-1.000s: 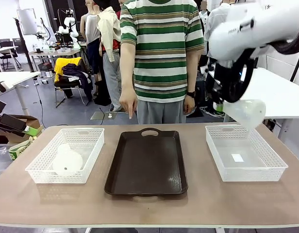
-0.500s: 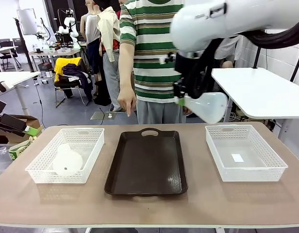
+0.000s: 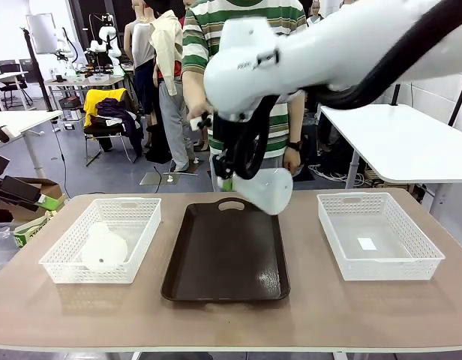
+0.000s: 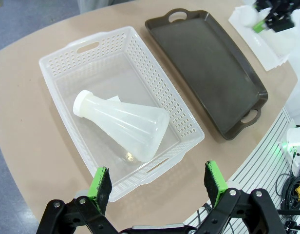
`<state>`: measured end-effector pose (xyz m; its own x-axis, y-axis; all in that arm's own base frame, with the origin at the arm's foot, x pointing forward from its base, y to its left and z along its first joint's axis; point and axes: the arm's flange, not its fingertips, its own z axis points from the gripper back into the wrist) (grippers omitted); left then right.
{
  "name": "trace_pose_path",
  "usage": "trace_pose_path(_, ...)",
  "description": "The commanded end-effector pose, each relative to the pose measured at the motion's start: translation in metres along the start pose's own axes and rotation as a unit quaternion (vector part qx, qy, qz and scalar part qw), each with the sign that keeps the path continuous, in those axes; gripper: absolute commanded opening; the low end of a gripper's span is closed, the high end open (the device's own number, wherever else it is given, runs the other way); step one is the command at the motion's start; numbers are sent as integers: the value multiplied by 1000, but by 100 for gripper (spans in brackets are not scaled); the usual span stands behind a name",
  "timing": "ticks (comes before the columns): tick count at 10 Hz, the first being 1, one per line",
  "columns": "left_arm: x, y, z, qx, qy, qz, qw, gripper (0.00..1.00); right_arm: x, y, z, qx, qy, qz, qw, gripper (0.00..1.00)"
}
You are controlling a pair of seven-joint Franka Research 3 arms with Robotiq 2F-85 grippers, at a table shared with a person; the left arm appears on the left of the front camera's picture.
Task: Prepare the laboratory tools.
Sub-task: While moving the picked Big flask to the Handle tray indicated by the person, stop as directed by the person.
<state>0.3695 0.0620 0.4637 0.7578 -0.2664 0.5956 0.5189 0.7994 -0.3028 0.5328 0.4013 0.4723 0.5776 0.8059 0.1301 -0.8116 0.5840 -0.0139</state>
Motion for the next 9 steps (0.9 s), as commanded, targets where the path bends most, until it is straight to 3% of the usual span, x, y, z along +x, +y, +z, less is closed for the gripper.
trace_pose_path(1,-4,3,-1,-11,-10,-8,1000,100,33,-15,-28,20,23,3,1000,0)
trace_pose_path(3,-4,3,-1,-11,-10,-8,1000,100,41,-19,-53,29,43,-10,999,0)
trace_pose_path(9,-4,3,-1,-11,-10,-8,1000,100,34,-19,-66,39,35,-7,999,0)
